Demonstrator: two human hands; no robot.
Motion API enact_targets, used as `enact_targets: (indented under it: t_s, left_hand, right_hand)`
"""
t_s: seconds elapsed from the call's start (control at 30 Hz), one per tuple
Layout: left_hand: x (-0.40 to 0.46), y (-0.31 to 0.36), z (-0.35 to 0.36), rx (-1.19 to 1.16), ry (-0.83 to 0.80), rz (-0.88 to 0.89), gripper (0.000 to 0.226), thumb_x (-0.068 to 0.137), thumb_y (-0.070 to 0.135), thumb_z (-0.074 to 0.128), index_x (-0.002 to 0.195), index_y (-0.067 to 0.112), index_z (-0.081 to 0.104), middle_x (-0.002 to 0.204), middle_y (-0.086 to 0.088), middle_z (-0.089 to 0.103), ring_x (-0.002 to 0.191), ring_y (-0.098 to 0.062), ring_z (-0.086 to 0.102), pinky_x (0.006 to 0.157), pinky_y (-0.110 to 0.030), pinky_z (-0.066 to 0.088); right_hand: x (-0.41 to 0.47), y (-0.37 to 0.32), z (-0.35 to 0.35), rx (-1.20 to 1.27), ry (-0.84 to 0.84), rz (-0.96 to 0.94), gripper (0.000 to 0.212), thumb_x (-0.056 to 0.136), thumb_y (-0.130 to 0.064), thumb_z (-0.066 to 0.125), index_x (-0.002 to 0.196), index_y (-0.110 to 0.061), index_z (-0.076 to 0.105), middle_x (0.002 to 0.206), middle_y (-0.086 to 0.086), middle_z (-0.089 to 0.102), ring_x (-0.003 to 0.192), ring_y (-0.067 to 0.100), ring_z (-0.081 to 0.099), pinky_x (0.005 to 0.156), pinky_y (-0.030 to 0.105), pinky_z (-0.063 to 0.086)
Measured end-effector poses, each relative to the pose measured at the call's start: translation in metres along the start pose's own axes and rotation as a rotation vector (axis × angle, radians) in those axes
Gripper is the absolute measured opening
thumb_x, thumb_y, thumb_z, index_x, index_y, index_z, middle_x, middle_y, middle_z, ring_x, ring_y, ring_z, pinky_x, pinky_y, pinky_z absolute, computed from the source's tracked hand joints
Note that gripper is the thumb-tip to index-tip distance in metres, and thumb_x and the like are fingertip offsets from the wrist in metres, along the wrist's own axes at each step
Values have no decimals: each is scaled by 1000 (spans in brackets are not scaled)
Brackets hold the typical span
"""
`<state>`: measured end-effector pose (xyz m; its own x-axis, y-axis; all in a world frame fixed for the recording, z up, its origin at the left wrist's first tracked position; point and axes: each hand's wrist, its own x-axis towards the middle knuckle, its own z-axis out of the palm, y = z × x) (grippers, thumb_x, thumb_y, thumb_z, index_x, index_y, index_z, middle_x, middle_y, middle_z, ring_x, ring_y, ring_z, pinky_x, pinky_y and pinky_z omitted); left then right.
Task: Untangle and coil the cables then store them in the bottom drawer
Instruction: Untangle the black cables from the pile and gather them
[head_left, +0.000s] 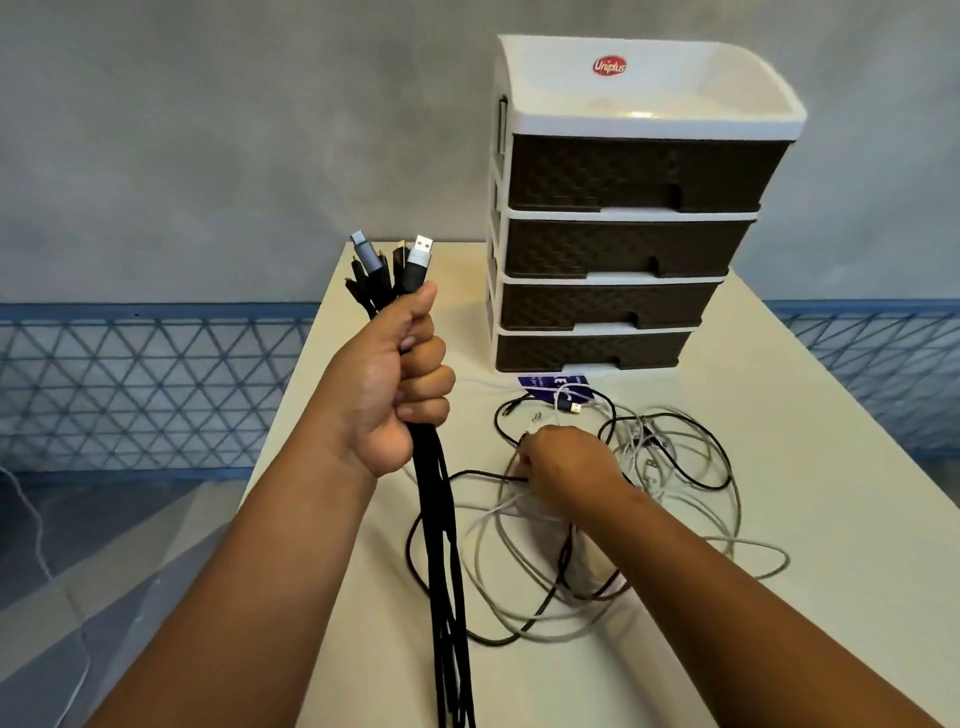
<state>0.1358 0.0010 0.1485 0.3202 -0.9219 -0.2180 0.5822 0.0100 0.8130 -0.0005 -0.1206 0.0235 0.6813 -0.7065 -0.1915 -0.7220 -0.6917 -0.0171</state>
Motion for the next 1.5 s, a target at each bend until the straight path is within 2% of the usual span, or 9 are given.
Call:
enact_targets:
  t_s: [0.1, 0.23, 0.43, 0.63, 0.87, 1.0, 1.13, 1.3, 1.5]
  left_hand:
    - [5, 0, -1, 1, 3, -18, 51, 95, 41, 51, 51, 24, 30, 40, 9, 19, 31, -3, 16, 29, -12, 15]
    - [10, -3, 2, 17, 27, -27, 52, 95, 41, 52, 50, 24, 30, 40, 9, 19, 32, -4, 16, 31, -12, 15]
    - [19, -10, 8, -2, 75, -46, 52, 95, 41, 53, 51, 24, 31, 41, 9, 19, 32, -4, 16, 31, -12, 15]
    - [24, -15, 14, -6, 129, -65, 48, 94, 40, 54, 54, 23, 33, 43, 9, 19, 33, -4, 16, 31, -12, 14]
    - [28, -22, 35, 64, 146, -33, 31, 91, 42, 57, 77, 16, 66, 46, 10, 19, 36, -3, 15, 32, -14, 13]
    - [28, -21, 45, 66, 110, -7, 49, 79, 60, 59, 94, 15, 71, 49, 10, 17, 37, -2, 13, 33, -16, 11]
    - [27, -23, 50, 54, 87, 20, 62, 69, 65, 61, 101, 13, 69, 50, 9, 15, 37, -2, 12, 36, -16, 8]
    - [25, -26, 43, 131, 113, 37, 38, 71, 47, 69, 87, 13, 67, 46, 10, 19, 36, -2, 13, 37, -15, 9]
    - [19, -31, 41, 139, 168, 57, 20, 87, 29, 64, 74, 14, 66, 43, 10, 22, 36, -3, 15, 37, -14, 10]
  right_hand:
    - [3, 10, -2, 78, -30, 80, 23, 87, -15, 59, 109, -16, 65, 109, 6, 65, 101, 28, 62, 82, 34, 49]
    - [8, 28, -10, 219, 50, 207, 16, 88, -28, 62, 101, -18, 63, 101, 3, 66, 92, 25, 63, 79, 35, 53]
    - [13, 35, -6, 150, 18, 153, 15, 89, -30, 59, 98, -24, 68, 96, -1, 68, 88, 22, 64, 75, 33, 54]
    - [10, 58, -58, 896, 147, 69, 17, 90, -27, 67, 86, -10, 68, 71, 5, 61, 64, 17, 53, 56, 29, 41]
    - [-19, 65, -147, 1380, 370, -242, 4, 93, -19, 64, 92, -20, 68, 85, 4, 69, 72, 16, 64, 59, 26, 49]
    - [-36, 52, -146, 1332, 309, -363, 4, 91, -17, 64, 92, -14, 68, 85, 8, 69, 71, 14, 63, 60, 25, 50]
    - [-44, 31, -111, 1139, 127, -434, 8, 91, -18, 66, 83, -16, 66, 69, -8, 61, 61, 9, 56, 55, 24, 47]
    - [-47, 27, -82, 1077, 23, -476, 12, 90, -24, 68, 79, -21, 64, 66, -9, 57, 59, 17, 49, 57, 33, 40]
    - [-52, 32, -87, 1006, -186, -555, 7, 90, -29, 68, 86, -23, 70, 77, -5, 66, 69, 12, 56, 65, 33, 48]
